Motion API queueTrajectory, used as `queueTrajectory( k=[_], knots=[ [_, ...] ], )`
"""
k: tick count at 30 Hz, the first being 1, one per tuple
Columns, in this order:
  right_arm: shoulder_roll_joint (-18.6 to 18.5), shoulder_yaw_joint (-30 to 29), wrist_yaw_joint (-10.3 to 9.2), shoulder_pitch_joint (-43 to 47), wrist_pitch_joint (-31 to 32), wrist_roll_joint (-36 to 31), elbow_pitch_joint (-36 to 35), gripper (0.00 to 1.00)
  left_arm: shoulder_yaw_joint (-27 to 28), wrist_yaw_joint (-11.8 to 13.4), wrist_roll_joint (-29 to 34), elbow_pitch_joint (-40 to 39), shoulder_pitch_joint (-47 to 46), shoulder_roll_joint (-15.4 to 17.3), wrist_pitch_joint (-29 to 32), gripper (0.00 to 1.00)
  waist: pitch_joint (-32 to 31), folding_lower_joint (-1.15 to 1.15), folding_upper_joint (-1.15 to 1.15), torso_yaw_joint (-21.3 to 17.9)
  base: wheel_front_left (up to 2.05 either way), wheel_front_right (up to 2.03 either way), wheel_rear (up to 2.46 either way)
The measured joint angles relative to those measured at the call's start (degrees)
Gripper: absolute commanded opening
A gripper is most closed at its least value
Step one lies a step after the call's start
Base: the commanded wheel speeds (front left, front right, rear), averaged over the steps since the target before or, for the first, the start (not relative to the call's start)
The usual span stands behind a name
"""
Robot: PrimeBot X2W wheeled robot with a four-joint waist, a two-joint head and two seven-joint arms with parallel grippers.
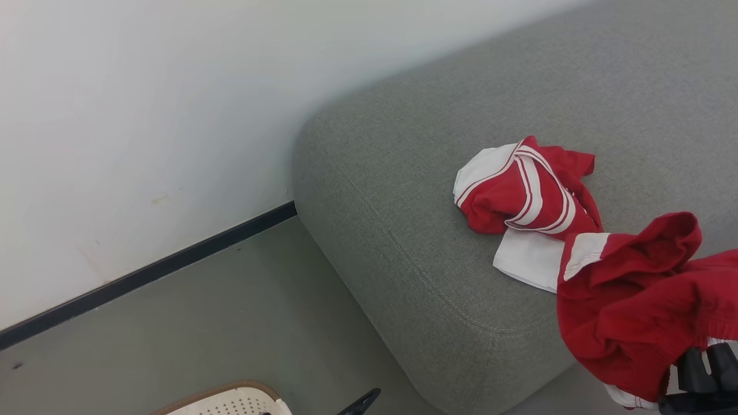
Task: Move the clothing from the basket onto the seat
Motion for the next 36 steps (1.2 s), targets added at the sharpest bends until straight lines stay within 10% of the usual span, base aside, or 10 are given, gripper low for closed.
queueTrajectory(
  k=[19, 36],
  knots=[
    [0.8, -4.8, -0.02, -6.4, 0.0, 2.3, 4.3, 0.0, -0.1, 0.0, -0.4, 0.1, -0.5, 1.5, 0.0, 1.0, 2.3, 0.0, 0.0, 0.1, 0.0, 0.0, 0.0],
    [-1.2, -7.9, 4.19, -27.0, 0.0, 6.1, 16.0, 0.0, -0.3, 0.0, 0.5, -3.5, 0.5, 7.9, 0.0, 1.0, 8.3, 0.0, 0.0, 0.3, 0.0, 0.0, 0.0]
  ],
)
